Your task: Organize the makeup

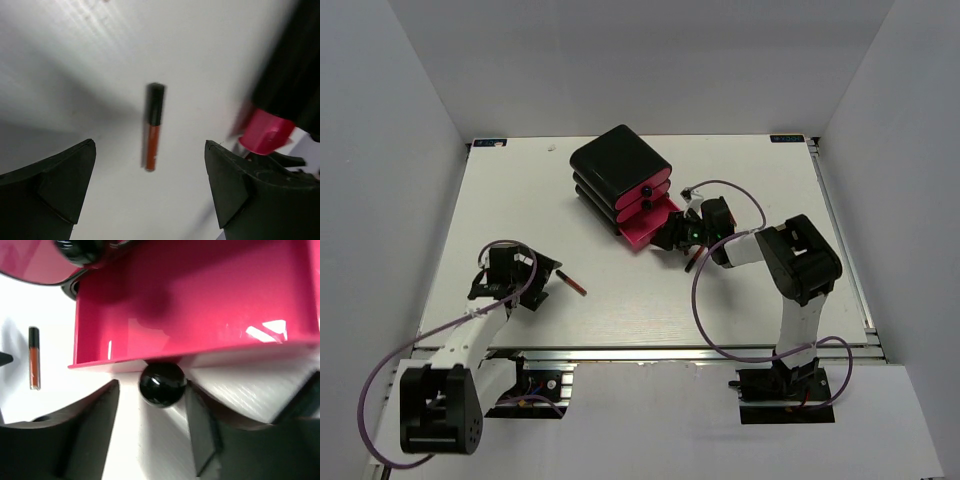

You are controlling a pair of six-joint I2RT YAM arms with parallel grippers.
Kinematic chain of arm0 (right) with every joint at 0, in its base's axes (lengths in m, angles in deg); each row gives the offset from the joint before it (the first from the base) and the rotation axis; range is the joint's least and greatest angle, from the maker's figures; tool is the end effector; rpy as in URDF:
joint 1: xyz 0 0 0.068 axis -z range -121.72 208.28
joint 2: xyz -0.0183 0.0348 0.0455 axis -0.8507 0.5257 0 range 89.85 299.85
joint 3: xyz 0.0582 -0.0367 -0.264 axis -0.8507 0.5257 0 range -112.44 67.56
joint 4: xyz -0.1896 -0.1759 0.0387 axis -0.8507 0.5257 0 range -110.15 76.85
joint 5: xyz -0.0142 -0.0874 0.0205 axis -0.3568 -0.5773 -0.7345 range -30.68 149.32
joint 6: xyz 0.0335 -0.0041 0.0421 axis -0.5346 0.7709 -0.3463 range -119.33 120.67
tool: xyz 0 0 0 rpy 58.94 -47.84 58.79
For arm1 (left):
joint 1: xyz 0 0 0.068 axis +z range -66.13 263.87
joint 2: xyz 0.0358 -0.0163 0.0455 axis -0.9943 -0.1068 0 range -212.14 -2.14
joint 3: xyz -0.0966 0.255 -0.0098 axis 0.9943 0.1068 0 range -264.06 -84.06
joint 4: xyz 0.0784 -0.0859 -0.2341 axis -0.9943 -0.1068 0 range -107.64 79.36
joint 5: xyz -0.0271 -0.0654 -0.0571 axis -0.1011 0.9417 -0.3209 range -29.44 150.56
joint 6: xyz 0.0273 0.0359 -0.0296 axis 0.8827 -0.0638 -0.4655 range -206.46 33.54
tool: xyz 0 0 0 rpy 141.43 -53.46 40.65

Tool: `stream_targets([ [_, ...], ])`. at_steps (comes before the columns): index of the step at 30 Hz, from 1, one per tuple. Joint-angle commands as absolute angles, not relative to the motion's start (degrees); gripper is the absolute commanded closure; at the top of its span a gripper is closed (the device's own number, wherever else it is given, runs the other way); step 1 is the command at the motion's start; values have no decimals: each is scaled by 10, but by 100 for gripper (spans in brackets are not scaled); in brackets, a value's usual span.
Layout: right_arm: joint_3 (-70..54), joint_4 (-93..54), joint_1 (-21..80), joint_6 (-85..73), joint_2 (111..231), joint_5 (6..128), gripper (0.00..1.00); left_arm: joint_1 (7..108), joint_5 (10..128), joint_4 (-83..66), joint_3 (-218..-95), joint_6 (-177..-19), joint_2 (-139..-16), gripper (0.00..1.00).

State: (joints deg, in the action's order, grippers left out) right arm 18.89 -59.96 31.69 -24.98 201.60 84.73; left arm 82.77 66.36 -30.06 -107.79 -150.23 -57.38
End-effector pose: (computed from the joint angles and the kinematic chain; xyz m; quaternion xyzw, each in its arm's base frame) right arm 0.3327 0.1837 0.1254 -0.1277 0.8137 0.4012 0.4008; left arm 0.1785 -0.0072 0.1686 -0.4750 0.8128 -0.2193 0.2562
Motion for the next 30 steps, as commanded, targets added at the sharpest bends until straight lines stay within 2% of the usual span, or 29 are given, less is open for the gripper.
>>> stream_targets([
  [1,152,-525,319,-154,1984,886,38,816,678,-352,-1115,-1503,-623,2],
  [3,159,-490,323,-129,1966,908,31,799,656,-360,-1141,-1503,-653,2],
  [4,166,-478,325,-102,1943,912,16,783,647,-363,-1150,-1504,-664,2],
  [5,174,-466,327,-86,1931,935,11,774,639,-367,-1167,-1506,-675,2],
  [8,210,-410,338,-6,1866,988,11,743,614,-386,-1190,-1517,-726,3],
  [10,217,-320,344,70,1813,1018,11,717,579,-396,-1211,-1525,-763,3],
  [13,228,-204,349,243,1731,1029,11,692,563,-408,-1233,-1535,-813,7],
  [14,242,-202,351,311,1705,996,11,688,552,-414,-1240,-1536,-827,14],
  [15,264,-215,353,331,1673,967,11,686,549,-436,-1250,-1540,-844,17],
  [16,292,-295,366,348,1603,940,11,682,548,-443,-1267,-1537,-859,19],
  [17,365,-356,373,359,1569,876,11,679,542,-451,-1275,-1533,-884,20],
  [20,486,-619,391,283,1491,714,11,666,522,-464,-1291,-1533,-902,33],
  [21,465,-571,402,280,1491,744,12,666,522,-459,-1290,-1533,-906,36],
  [22,439,-516,437,271,1500,789,21,666,520,-459,-1291,-1532,-912,45],
  [23,408,-460,448,250,1502,833,24,666,520,-458,-1295,-1529,-930,50],
  [24,403,-448,459,236,1503,846,26,665,520,-462,-1299,-1524,-941,54],
  [25,401,-441,461,240,1497,859,30,664,521,-472,-1304,-1523,-955,64],
  [30,403,-434,464,242,1481,866,32,653,527,-496,-1325,-1495,-1007,70],
])
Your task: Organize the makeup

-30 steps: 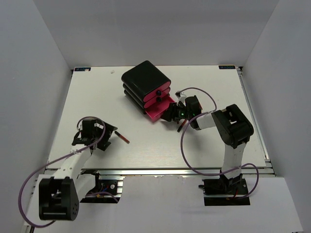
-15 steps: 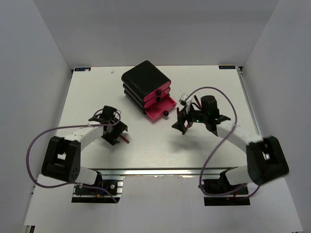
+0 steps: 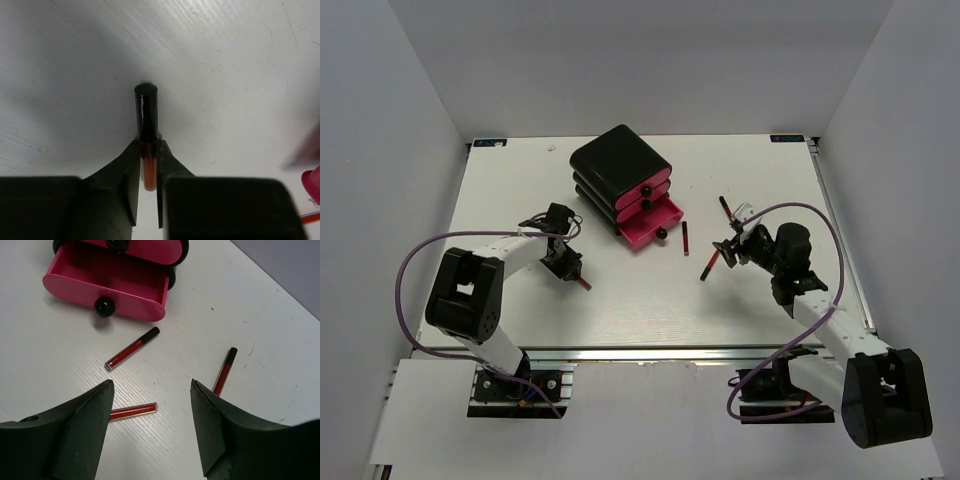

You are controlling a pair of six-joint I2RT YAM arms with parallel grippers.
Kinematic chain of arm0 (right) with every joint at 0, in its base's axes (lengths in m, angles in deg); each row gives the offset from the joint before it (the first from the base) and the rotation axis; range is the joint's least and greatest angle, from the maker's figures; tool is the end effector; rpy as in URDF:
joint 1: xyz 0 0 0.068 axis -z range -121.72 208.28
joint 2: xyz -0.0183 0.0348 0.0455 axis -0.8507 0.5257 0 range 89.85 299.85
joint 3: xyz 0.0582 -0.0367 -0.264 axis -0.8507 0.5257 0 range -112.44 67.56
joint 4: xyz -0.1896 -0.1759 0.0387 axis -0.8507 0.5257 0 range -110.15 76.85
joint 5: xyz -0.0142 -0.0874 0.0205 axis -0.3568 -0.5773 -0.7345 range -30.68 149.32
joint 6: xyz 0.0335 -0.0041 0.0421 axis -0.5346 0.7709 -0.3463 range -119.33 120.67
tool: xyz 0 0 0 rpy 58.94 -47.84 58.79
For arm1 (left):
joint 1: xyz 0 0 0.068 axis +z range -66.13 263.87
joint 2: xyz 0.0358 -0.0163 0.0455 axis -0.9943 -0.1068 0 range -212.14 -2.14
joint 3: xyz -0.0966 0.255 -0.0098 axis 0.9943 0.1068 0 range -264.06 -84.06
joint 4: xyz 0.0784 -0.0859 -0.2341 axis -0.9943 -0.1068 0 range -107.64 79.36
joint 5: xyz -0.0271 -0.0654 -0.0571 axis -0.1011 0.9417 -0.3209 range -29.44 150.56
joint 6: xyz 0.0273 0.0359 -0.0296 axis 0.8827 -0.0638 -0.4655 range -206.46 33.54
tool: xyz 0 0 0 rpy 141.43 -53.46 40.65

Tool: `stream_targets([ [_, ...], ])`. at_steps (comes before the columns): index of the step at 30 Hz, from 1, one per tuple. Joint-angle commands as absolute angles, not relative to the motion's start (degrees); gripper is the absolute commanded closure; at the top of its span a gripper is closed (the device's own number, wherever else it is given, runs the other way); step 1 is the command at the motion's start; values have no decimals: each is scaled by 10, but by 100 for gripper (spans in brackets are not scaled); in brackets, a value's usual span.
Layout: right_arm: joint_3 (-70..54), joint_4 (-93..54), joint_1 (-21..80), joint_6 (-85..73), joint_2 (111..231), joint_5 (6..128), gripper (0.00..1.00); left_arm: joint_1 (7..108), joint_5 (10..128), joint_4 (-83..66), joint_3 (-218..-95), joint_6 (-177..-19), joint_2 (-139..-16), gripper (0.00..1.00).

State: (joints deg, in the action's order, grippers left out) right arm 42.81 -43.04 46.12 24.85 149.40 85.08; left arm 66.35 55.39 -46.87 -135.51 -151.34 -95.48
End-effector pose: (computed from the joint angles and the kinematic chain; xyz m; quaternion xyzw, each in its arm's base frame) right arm 0.2171 0.0627 0.2286 -0.3696 0.6755 0.1080 0.6288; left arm 0.2683 -0.0815 0.1510 -0.4033 0.9081 -0.0343 0.1073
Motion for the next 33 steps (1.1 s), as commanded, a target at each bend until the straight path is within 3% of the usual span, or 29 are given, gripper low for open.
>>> stream_targets([
  [1,401,-434,469,242,1482,866,32,653,531,-492,-1321,-1492,-1006,79],
  [4,386,-422,486,246,1491,867,30,651,540,-483,-1312,-1483,-984,93],
  [7,353,-377,499,255,1515,872,24,640,534,-467,-1320,-1468,-923,100],
  [10,334,-348,517,286,1534,902,22,616,529,-420,-1339,-1404,-840,100],
  [14,310,-308,540,320,1548,973,30,597,606,-255,-1303,-1211,-721,100],
  [17,289,-253,543,349,1564,1029,38,587,668,-198,-1278,-1067,-627,100],
  [20,296,-253,544,350,1566,1031,39,549,696,-187,-1279,-919,-569,100],
  [25,306,-253,543,378,1567,1014,34,512,699,-228,-1359,-774,-638,100],
  [33,292,-183,544,486,1565,998,22,449,669,-270,-1564,-650,-912,100],
])
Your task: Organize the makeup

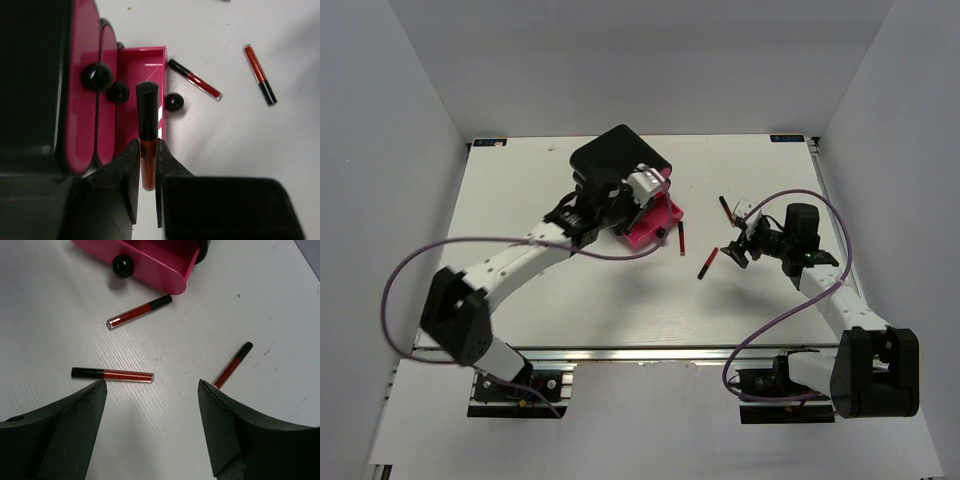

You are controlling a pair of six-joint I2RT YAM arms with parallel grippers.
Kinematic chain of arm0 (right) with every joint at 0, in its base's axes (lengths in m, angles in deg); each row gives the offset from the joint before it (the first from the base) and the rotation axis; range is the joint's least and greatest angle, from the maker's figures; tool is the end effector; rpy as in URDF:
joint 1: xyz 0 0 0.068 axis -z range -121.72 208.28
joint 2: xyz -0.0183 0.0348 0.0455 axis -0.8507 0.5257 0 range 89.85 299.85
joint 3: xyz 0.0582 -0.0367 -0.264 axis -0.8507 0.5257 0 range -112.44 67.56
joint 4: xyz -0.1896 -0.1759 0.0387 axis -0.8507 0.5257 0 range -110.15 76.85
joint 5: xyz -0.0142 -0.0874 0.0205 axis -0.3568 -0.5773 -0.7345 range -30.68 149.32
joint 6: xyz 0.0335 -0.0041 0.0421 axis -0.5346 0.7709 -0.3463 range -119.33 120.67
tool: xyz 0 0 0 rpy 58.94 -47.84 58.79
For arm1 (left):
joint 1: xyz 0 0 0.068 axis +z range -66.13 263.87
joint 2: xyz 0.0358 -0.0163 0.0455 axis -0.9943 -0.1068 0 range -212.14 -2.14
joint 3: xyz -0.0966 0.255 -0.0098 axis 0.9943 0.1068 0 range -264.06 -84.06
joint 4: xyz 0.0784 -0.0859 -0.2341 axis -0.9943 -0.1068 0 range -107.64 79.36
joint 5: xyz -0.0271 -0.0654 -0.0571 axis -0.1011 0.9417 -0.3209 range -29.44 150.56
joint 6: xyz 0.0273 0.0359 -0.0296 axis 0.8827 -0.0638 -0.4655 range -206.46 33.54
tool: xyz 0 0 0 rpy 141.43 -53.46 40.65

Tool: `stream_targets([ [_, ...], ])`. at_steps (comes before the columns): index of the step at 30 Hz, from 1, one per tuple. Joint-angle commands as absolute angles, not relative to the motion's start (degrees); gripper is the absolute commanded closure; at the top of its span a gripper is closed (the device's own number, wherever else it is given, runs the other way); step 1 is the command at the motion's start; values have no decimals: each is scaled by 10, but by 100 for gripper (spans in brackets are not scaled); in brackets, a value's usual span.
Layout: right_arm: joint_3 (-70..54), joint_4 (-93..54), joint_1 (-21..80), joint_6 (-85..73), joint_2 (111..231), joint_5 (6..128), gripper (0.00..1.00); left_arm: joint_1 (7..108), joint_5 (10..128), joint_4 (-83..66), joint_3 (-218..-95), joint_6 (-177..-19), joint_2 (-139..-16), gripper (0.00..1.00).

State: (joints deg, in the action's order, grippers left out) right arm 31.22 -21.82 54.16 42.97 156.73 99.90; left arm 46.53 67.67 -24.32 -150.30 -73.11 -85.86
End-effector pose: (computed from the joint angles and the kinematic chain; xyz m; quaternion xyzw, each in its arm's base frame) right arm 0.2440 0.0409 0.2346 -0.4804 0.6727 0.1263 0.5484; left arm 0.2647 -0.2076 0.3030 0.3997 0.7727 -0.1547 0.4683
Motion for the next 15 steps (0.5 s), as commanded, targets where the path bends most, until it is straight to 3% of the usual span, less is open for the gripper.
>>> stream_targets([
  [1,292,-178,543,494,1564,998,21,446,665,-273,-1581,-635,-932,100],
  [8,309,-172,543,534,1551,982,19,427,614,-289,-1662,-611,-1050,97],
  [11,328,-167,543,632,1553,987,19,427,582,-289,-1667,-610,-1076,77],
  [15,344,-115,544,901,1585,1043,24,427,566,-275,-1669,-612,-1093,53],
])
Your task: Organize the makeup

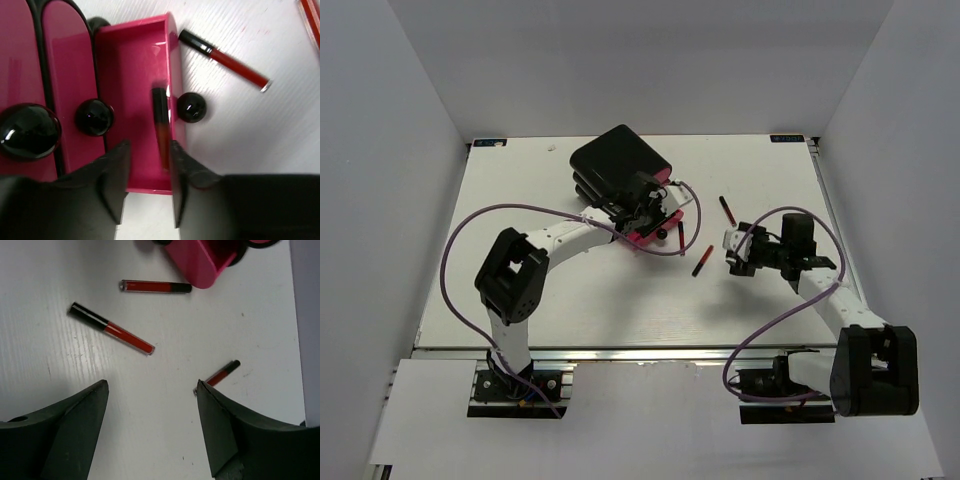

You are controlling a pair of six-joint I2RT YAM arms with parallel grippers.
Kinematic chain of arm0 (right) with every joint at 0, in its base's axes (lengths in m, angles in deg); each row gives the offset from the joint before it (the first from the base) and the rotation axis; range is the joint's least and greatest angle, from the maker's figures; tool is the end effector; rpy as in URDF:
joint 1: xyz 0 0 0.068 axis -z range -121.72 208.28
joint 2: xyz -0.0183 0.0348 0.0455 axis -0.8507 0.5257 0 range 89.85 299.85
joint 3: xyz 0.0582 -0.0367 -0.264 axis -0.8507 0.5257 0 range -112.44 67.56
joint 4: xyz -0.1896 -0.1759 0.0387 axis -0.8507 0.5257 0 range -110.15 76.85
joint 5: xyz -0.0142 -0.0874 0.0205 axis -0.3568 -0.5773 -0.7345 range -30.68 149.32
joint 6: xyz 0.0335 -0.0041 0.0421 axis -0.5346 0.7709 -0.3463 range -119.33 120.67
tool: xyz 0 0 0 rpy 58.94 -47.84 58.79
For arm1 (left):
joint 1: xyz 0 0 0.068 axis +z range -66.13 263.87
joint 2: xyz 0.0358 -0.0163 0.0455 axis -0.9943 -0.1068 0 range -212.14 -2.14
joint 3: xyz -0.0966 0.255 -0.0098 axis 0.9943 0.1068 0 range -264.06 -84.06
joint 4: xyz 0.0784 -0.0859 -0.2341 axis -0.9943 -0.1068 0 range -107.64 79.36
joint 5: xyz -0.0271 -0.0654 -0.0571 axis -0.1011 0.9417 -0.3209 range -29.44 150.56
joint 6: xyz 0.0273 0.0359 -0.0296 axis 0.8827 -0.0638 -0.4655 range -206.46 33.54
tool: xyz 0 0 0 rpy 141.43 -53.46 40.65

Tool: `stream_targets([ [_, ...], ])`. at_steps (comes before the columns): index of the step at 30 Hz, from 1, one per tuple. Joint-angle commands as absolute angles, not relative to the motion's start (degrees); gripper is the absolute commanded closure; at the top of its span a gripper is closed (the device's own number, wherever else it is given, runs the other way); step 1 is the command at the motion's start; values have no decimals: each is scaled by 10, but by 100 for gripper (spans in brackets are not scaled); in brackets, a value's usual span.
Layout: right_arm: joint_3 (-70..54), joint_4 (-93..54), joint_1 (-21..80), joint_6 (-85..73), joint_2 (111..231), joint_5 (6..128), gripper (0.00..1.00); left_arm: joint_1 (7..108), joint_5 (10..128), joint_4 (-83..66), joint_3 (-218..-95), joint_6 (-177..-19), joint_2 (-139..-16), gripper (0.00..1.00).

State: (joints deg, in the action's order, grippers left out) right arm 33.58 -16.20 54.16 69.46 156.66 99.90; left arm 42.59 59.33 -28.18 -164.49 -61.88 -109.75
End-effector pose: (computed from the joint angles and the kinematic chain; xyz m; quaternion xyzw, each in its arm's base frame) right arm 0.2331 0.0401 0.2132 -0.6233 0.5821 0.0373 0.5208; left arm 0.3184 -0.2787 0.2294 0.4982 0.7769 -0.0461 0.3822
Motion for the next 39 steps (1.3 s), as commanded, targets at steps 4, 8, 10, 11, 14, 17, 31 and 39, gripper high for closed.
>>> stream_targets([
  [4,247,40,542,1091,1691,1095,26,427,554,-287,-1695,-618,-1108,38],
  [8,169,129,531,1184,1758,1093,25,427,559,-281,-1705,-645,-1099,38],
  [10,146,148,519,1218,1788,1079,25,427,573,-279,-1713,-690,-1079,47],
  [11,136,155,514,1245,1799,1073,25,427,573,-279,-1719,-710,-1070,53],
  [14,89,181,487,1267,1847,1062,28,429,577,-271,-1696,-796,-1024,81],
  [17,32,220,460,1278,1894,1035,32,434,578,-233,-1635,-876,-943,83],
  [31,-145,323,401,1255,2050,940,40,452,433,-203,-1312,-1096,-553,40],
  [39,-252,402,374,1237,2124,879,48,453,414,-225,-1260,-1156,-464,39],
])
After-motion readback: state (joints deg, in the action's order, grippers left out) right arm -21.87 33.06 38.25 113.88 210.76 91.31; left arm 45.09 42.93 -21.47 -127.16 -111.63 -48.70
